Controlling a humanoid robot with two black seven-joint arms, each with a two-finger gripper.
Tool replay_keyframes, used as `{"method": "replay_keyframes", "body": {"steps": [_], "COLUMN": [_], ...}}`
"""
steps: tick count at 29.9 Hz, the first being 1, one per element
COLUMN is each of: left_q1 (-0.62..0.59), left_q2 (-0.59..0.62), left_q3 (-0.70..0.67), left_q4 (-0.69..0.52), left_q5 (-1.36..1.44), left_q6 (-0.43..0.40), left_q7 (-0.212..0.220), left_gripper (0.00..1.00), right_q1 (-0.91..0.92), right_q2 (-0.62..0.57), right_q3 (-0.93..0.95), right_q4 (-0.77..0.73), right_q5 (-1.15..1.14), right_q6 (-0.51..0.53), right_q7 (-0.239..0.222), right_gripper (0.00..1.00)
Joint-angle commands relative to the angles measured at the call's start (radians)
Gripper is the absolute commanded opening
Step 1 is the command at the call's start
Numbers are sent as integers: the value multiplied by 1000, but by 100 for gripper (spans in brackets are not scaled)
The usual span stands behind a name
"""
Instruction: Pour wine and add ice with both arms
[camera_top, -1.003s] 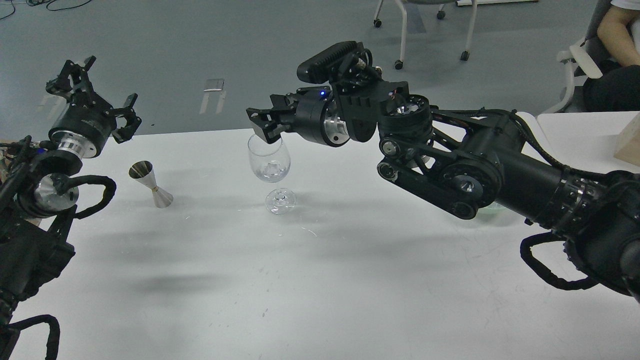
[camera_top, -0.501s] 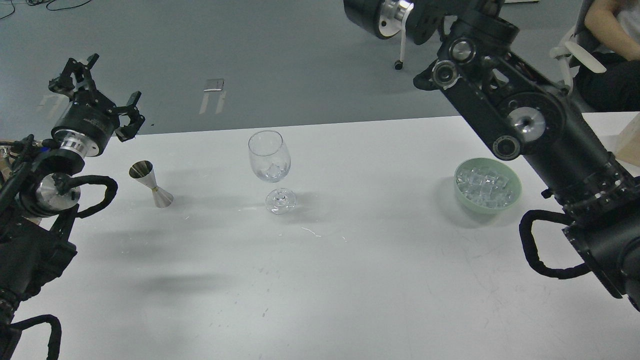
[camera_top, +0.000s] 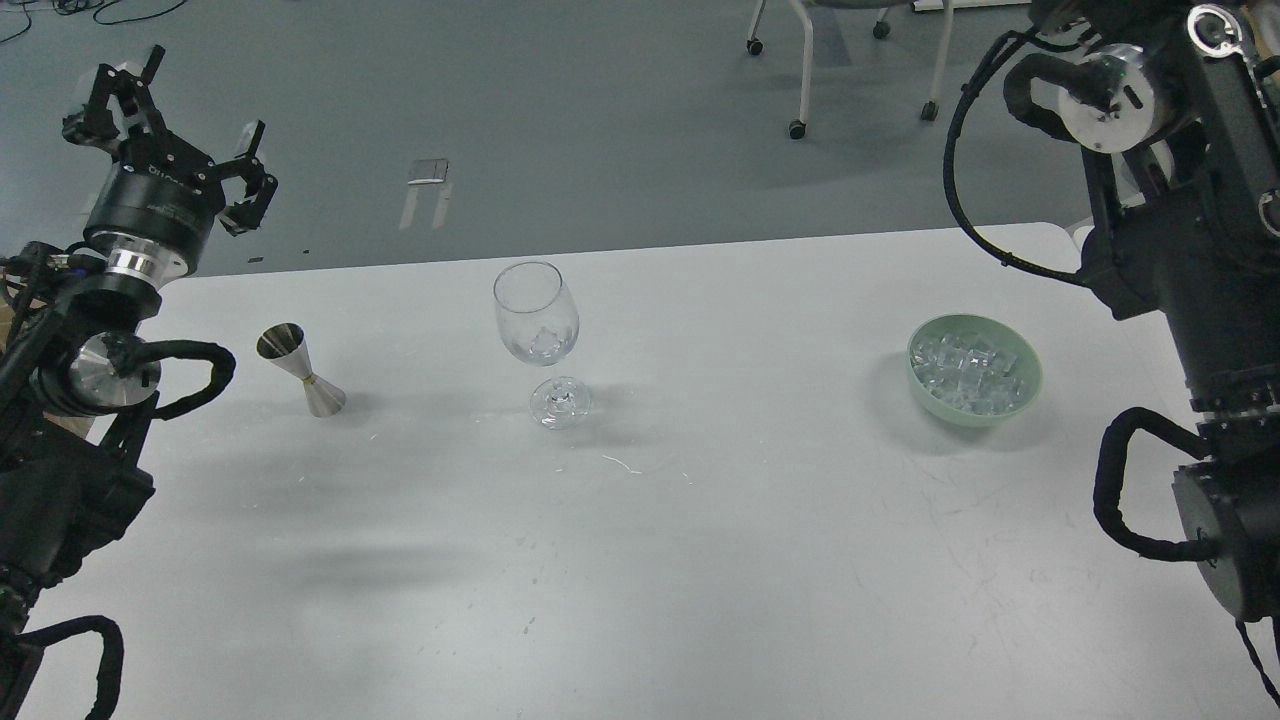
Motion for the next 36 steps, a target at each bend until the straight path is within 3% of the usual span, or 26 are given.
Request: {"method": "replay_keyframes", "body": {"steps": [1,5,10,23,27,36], "left_q1": [2,7,9,15,15,4], "left_q2": [-4,-12,-13,-2,-22,-91], "left_q3": [2,3,3,-3,-15,-12], "left_q4": [2,5,11,5,4,4], "left_q5": [-2,-2,-4,-8,-14,-25], "left_q6": [2,10,10,10,13,25], "left_q7": [-23,-21,-21,-7,-7,-7], "left_gripper": [98,98,98,98,98,98], "right_q1": [-11,-22,-81,-215,-227,-264], "right_q2": [-21,-54,-60,-44,-35,-35], "right_q3": [66,86,86,172,180,183], "right_q4": [-88,-229,-241,-247,-246,-240], "right_q5": [201,443,582,591,599,645], "right_q6": [0,2,5,2,11,16], "right_q7": [-1,-1,1,10,45,47], "right_gripper": [100,100,100,100,100,100]}}
